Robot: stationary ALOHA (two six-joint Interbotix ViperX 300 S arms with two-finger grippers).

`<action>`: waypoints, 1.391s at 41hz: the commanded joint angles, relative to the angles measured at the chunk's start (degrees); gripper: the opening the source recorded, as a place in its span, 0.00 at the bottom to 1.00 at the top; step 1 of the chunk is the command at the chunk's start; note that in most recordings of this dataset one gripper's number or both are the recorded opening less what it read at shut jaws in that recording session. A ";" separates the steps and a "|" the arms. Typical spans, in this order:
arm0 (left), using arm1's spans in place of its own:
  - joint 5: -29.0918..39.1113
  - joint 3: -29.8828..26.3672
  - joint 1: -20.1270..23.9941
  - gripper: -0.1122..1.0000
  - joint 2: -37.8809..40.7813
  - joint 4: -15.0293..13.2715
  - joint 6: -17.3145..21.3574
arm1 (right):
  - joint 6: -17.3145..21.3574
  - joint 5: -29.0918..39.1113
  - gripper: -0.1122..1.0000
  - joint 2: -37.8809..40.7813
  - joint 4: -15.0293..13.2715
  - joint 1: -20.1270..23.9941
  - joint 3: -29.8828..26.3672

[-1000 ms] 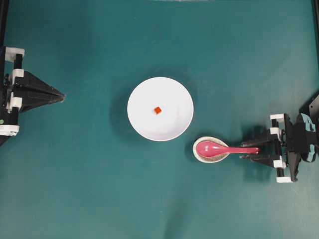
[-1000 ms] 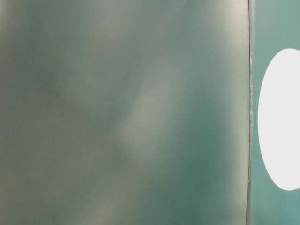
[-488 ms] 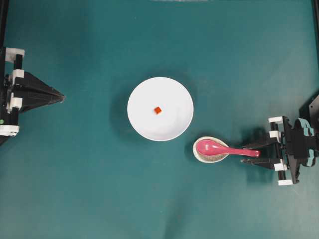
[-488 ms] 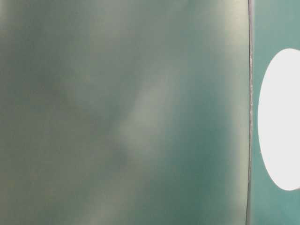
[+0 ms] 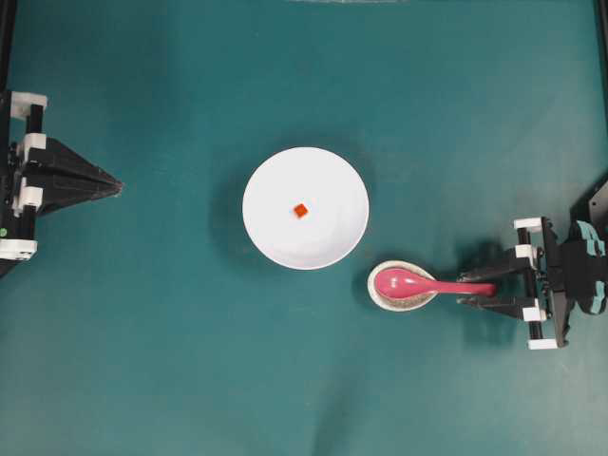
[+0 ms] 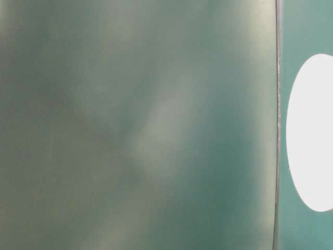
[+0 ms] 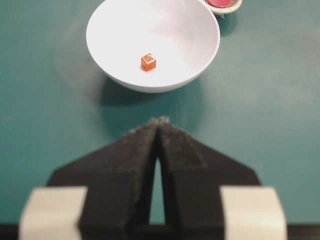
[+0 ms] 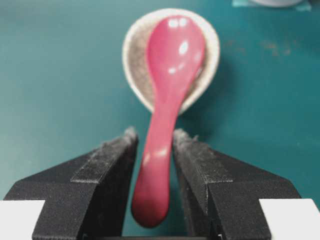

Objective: Grip the spoon and scoop the red block from the bowl with right arm.

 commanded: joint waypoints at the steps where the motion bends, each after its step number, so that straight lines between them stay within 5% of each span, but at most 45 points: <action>1: -0.26 -0.53 0.18 0.10 0.44 0.09 -0.09 | -0.09 -1.05 0.47 -0.62 0.26 0.35 -0.09; 50: 0.88 -0.53 0.18 0.10 0.44 0.09 -0.18 | -5.36 -0.97 0.46 -0.70 0.35 0.26 0.09; 57: 0.88 -0.53 0.18 0.10 0.44 0.09 -0.18 | -5.36 -0.97 0.40 -0.70 0.26 0.09 0.18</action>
